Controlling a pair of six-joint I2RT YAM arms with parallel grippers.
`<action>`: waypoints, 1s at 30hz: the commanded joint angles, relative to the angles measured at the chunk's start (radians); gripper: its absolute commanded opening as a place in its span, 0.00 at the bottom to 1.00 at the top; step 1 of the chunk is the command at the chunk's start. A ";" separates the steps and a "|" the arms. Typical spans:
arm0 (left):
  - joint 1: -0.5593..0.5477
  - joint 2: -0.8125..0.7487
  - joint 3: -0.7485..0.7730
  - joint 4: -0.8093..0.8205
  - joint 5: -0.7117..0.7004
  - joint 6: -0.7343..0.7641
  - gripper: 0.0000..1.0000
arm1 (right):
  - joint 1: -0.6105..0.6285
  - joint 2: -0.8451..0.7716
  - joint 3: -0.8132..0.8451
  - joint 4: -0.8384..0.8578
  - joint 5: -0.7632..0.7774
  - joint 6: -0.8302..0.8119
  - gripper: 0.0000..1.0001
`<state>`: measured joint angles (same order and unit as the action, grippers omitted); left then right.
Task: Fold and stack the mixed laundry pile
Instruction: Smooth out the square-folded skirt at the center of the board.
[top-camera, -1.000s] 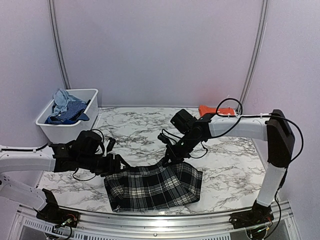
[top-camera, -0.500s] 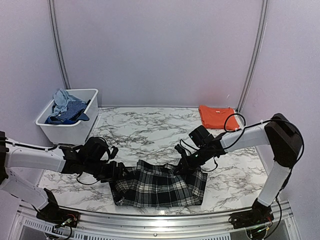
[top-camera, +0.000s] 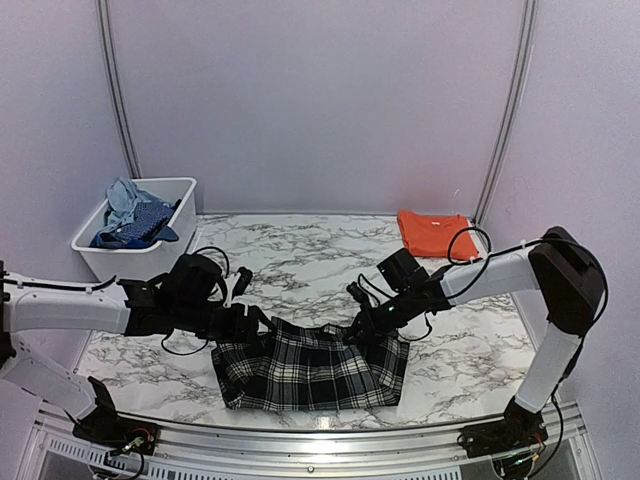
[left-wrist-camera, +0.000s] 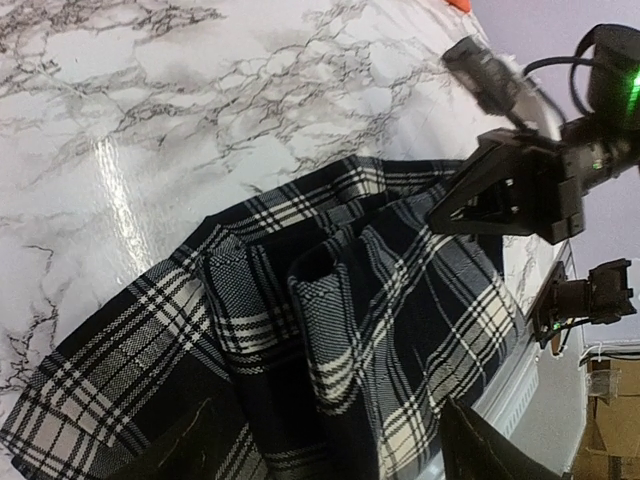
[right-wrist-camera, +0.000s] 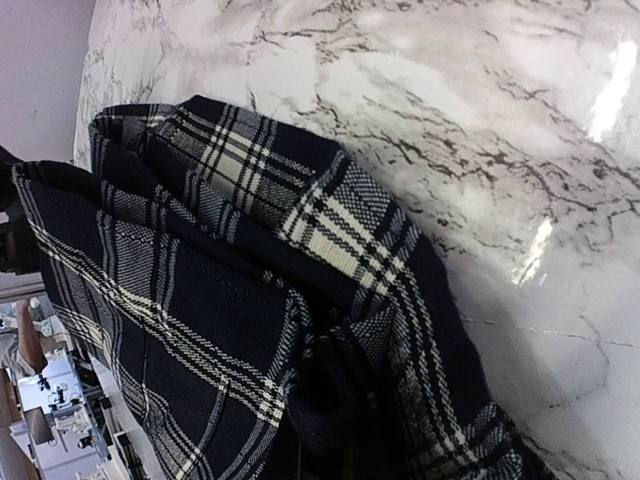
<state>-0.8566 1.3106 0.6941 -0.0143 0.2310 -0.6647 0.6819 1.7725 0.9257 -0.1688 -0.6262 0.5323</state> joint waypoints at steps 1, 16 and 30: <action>-0.003 0.086 0.010 0.087 0.035 -0.010 0.78 | -0.005 -0.086 -0.005 0.026 0.063 -0.031 0.00; -0.002 0.263 0.047 0.231 0.106 -0.062 0.67 | -0.005 -0.097 -0.145 0.115 0.123 -0.040 0.00; -0.019 0.184 0.087 0.248 0.114 -0.002 0.01 | -0.004 -0.221 -0.061 0.052 0.123 -0.056 0.00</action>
<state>-0.8703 1.5421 0.7471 0.2005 0.3374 -0.6880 0.6815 1.6554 0.8074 -0.0708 -0.5442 0.5011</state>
